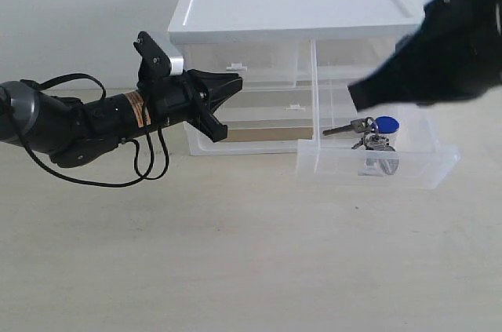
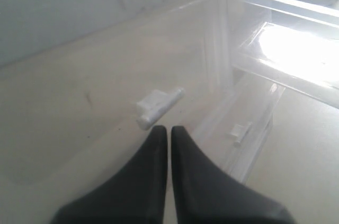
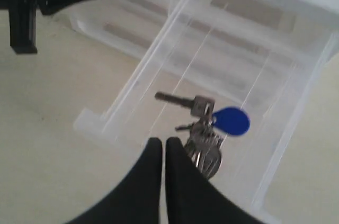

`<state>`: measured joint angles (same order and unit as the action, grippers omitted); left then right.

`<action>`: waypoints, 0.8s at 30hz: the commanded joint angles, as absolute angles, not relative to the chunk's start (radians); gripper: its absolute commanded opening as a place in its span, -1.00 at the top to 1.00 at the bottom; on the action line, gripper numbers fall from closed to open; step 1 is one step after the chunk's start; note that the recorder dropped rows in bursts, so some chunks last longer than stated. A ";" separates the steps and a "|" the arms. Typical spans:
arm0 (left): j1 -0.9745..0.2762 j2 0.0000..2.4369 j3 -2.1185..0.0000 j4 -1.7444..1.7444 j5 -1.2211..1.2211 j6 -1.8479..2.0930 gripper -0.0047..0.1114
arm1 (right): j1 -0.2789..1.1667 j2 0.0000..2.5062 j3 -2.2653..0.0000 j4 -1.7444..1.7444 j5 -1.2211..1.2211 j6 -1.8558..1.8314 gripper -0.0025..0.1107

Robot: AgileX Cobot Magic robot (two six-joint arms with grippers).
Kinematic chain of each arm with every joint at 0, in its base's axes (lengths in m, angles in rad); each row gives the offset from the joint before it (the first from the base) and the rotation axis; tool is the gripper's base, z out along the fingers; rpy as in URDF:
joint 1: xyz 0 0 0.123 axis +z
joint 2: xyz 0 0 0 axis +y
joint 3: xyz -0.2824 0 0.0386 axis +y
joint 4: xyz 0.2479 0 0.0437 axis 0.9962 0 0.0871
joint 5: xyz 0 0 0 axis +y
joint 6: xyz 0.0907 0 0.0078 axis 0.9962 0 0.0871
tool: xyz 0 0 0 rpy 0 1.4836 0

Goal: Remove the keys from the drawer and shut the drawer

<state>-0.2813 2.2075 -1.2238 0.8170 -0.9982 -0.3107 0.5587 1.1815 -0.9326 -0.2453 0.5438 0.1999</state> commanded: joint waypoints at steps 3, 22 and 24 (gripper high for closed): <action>-0.279 2.210 -1.257 0.670 -0.860 -0.313 0.84 | 0.568 1.081 -0.686 -0.242 0.376 0.289 0.96; -0.279 2.210 -1.257 0.670 -0.857 -0.313 0.84 | 0.567 1.271 -0.555 -0.245 0.113 0.280 0.96; -0.279 2.210 -1.257 0.670 -0.857 -0.313 0.84 | 0.567 1.273 -0.563 -0.257 0.112 0.280 0.96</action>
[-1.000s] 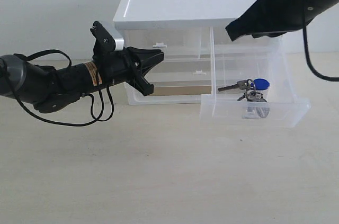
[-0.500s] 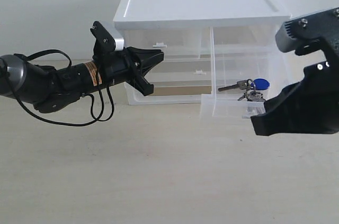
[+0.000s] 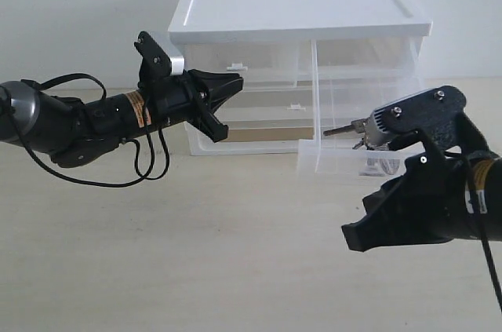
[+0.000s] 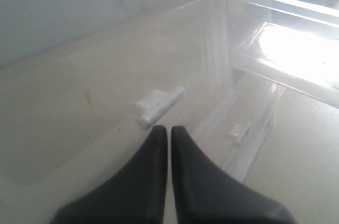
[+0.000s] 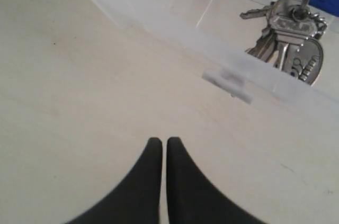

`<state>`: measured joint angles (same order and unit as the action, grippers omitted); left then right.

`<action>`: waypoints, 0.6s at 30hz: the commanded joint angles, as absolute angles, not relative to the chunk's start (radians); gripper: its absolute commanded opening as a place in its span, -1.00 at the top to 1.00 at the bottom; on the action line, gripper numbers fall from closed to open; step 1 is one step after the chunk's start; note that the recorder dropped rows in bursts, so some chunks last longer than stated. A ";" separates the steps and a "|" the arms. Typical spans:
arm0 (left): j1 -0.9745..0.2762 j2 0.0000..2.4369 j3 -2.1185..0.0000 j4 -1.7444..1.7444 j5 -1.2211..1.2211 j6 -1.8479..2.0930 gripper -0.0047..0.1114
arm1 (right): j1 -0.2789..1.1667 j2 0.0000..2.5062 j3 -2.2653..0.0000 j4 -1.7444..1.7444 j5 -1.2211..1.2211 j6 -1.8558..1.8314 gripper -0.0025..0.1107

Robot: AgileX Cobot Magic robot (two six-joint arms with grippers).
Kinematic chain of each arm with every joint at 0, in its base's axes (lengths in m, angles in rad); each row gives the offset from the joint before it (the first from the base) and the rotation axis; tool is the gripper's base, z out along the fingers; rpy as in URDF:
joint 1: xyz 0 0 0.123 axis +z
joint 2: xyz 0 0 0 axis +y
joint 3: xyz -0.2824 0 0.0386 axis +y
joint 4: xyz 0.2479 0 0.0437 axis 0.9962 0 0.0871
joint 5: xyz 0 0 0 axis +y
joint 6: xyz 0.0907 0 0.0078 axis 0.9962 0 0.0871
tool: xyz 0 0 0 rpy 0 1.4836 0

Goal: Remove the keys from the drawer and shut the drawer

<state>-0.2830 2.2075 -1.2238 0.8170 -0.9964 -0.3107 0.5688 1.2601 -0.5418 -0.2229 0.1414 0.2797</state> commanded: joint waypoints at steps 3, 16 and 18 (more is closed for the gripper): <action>-0.279 2.210 -1.257 0.670 -0.857 -0.313 0.84 | 0.554 1.273 -0.563 -0.298 0.108 0.280 0.96; -0.279 2.210 -1.257 0.670 -0.857 -0.313 0.84 | 0.402 1.273 -0.571 -0.298 -0.028 0.280 0.96; -0.279 2.210 -1.257 0.670 -0.857 -0.313 0.84 | 0.402 1.273 -0.571 -0.298 -0.049 0.280 0.96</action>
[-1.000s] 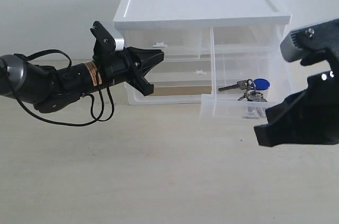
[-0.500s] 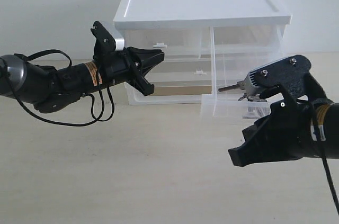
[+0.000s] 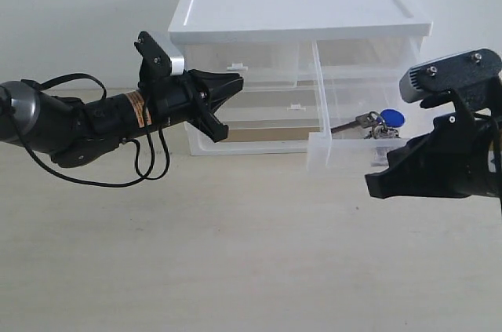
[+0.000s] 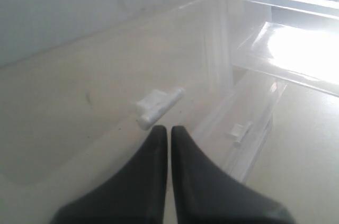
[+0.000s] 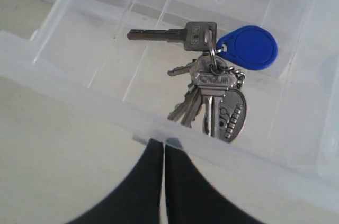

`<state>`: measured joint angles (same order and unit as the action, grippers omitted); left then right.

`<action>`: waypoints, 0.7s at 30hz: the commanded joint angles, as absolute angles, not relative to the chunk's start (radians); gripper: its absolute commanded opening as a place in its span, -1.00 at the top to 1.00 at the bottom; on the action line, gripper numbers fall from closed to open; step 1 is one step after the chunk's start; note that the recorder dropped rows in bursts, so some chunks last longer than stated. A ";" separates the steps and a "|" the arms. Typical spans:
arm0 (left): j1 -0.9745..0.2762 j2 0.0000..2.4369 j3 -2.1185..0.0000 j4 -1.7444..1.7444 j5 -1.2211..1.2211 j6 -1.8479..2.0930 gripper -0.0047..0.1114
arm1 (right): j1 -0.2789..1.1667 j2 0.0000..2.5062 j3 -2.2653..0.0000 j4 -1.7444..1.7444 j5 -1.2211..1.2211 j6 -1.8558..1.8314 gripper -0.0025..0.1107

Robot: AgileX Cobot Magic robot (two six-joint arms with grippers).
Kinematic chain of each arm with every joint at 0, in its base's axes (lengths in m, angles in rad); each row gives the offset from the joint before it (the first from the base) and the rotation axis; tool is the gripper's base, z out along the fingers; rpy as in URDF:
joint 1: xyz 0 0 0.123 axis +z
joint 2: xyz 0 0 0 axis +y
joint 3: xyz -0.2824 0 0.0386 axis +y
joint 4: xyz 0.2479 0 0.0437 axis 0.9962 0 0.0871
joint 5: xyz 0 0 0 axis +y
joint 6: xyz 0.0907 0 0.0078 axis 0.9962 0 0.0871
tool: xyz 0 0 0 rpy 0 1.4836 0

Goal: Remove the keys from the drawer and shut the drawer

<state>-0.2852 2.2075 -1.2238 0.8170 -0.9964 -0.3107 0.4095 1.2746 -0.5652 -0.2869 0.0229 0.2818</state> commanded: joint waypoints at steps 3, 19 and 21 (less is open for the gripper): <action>-0.279 2.210 -1.257 0.670 -0.857 -0.313 0.84 | 0.400 1.273 -0.571 -0.298 -0.079 0.278 0.96; -0.279 2.210 -1.257 0.670 -0.855 -0.313 0.84 | 0.381 1.247 -0.628 -0.287 -0.036 0.226 0.96; -0.279 2.210 -1.257 0.670 -0.855 -0.313 0.84 | 0.374 1.232 -0.634 -0.287 -0.024 0.217 0.96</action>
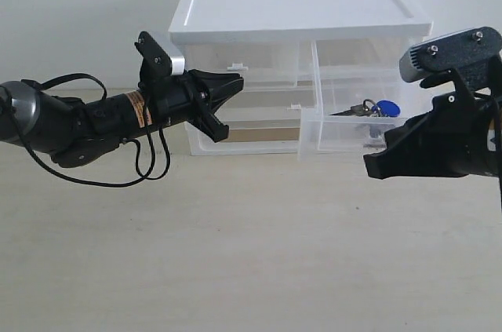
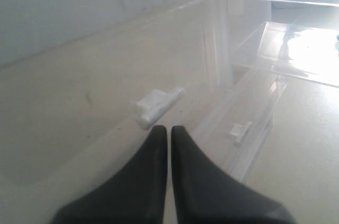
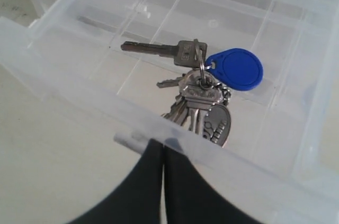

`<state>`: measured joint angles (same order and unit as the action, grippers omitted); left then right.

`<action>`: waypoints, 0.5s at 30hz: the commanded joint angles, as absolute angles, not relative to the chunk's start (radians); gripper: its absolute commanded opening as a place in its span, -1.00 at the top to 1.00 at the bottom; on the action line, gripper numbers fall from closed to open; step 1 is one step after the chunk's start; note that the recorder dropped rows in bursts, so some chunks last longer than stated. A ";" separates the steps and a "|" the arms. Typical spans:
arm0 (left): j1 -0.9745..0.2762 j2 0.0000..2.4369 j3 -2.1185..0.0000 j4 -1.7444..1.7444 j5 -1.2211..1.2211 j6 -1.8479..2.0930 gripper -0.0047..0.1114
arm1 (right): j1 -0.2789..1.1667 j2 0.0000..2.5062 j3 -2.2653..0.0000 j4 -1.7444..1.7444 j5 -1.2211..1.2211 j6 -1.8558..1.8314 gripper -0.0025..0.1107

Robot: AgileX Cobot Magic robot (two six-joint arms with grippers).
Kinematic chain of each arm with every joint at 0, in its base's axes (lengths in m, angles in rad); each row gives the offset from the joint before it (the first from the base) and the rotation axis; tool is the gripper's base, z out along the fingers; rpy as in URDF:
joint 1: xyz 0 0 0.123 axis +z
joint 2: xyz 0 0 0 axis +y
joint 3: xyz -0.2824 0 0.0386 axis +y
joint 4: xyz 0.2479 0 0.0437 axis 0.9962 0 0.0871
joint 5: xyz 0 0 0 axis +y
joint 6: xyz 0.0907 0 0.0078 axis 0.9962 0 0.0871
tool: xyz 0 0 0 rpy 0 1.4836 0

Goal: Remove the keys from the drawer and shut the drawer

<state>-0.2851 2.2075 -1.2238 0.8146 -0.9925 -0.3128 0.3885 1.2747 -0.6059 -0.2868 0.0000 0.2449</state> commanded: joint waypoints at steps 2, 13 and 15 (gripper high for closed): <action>-0.279 2.210 -1.257 0.670 -0.855 -0.313 0.84 | 0.369 1.229 -0.644 -0.284 -0.019 0.221 0.96; -0.279 2.210 -1.257 0.670 -0.836 -0.313 0.84 | 0.369 1.232 -0.659 -0.265 0.029 0.229 0.96; -0.279 2.210 -1.257 0.670 -0.836 -0.313 0.84 | 0.369 1.232 -0.659 -0.258 0.025 0.229 0.96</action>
